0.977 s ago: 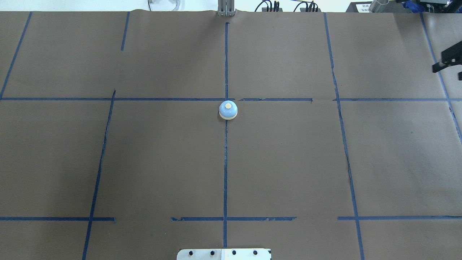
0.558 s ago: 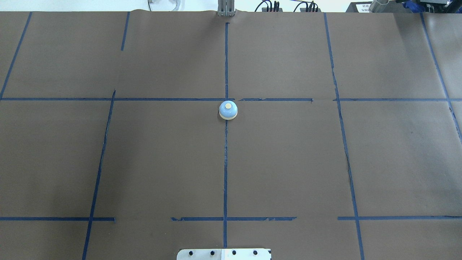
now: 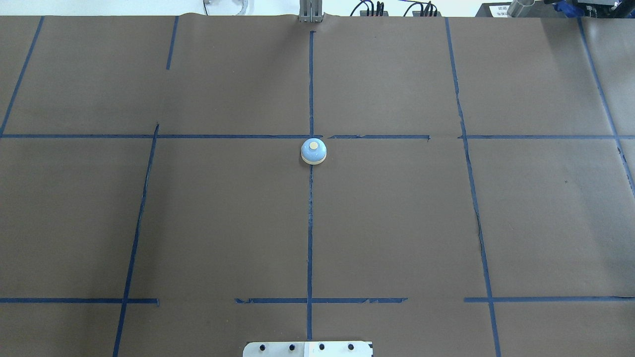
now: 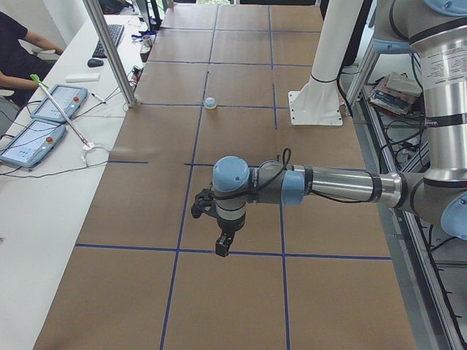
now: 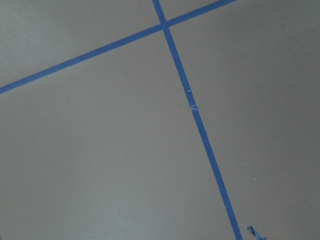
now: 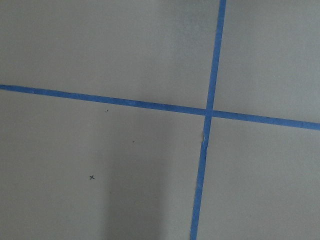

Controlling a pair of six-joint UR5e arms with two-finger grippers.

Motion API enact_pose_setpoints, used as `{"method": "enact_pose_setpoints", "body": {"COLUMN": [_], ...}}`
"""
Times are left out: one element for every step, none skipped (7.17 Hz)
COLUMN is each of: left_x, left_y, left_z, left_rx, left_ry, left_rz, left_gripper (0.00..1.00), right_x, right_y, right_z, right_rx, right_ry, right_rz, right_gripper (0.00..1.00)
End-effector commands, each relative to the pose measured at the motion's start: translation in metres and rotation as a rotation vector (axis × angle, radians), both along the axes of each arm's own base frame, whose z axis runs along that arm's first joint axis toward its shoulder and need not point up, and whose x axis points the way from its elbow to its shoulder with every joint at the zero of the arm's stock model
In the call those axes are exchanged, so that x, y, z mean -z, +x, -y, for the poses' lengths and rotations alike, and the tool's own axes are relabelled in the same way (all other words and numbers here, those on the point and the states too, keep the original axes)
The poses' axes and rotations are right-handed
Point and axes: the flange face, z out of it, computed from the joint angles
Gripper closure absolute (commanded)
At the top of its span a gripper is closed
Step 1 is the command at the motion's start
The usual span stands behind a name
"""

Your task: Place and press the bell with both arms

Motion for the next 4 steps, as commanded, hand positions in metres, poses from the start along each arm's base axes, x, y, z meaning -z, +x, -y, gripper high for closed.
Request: {"method": "enact_pose_setpoints", "body": {"left_x": [-0.002, 0.000, 0.004, 0.001], "left_y": [0.005, 0.005, 0.005, 0.006], "left_z": [-0.004, -0.004, -0.004, -0.004], "left_rx": [0.128, 0.128, 0.127, 0.126], "left_ry": [-0.120, -0.116, -0.110, -0.115], "left_rz": [-0.061, -0.065, -0.068, -0.058], "left_gripper": [0.00, 0.00, 0.00, 0.00], "right_x": [-0.016, -0.025, -0.027, -0.031], "right_y": [-0.010, -0.025, -0.033, -0.030], "right_z": [-0.010, -0.009, -0.010, -0.011], "right_rx": [0.039, 0.074, 0.095, 0.124], "right_ry": [-0.016, -0.034, -0.041, -0.044], "right_rz": [-0.005, 0.000, 0.002, -0.005], "right_gripper": [0.00, 0.00, 0.00, 0.00]}}
